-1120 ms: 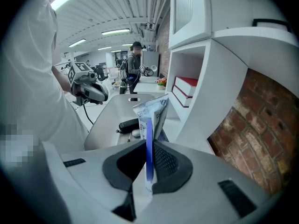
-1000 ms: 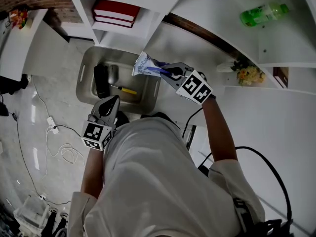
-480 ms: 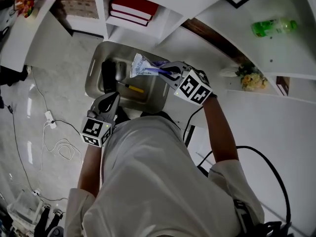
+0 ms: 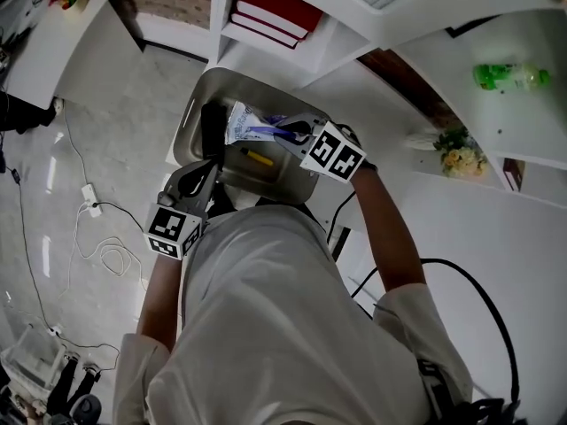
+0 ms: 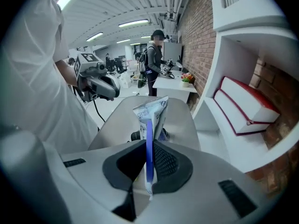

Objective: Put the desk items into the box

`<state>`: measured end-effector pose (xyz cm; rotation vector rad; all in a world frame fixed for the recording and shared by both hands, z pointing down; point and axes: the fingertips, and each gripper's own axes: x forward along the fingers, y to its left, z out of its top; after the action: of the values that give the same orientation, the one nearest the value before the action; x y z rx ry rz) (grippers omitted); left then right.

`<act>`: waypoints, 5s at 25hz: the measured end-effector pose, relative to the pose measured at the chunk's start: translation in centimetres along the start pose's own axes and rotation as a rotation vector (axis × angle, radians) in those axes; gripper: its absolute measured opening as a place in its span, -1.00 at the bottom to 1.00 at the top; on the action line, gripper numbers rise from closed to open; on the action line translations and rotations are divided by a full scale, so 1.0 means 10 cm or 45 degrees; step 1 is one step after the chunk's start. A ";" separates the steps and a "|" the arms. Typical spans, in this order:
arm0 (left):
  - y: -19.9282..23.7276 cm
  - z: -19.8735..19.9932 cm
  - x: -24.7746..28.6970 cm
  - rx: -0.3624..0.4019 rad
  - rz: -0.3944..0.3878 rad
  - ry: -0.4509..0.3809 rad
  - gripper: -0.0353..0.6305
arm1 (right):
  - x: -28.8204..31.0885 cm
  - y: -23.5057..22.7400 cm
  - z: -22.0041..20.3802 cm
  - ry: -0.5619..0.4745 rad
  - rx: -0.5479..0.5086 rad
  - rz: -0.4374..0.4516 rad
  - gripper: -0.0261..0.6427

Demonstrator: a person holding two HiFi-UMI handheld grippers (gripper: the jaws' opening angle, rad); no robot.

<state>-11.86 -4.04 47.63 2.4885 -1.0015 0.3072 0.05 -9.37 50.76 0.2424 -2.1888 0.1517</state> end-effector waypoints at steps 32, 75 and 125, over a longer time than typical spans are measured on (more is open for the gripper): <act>0.27 -0.22 -0.33 -0.087 0.072 0.034 -0.88 | 1.47 0.39 -0.83 0.298 0.155 0.243 -0.60; -0.50 -0.13 -0.14 0.000 0.080 -0.022 -0.88 | -0.64 0.59 -0.38 -0.457 0.397 -0.211 -0.92; -1.41 -0.11 -0.82 0.090 0.125 -0.140 -0.88 | -1.28 1.49 -0.39 -0.772 0.619 -0.336 -0.92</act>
<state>-7.88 10.50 41.24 2.5476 -1.1789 0.2415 7.08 7.46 42.39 0.9495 -2.6554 0.5176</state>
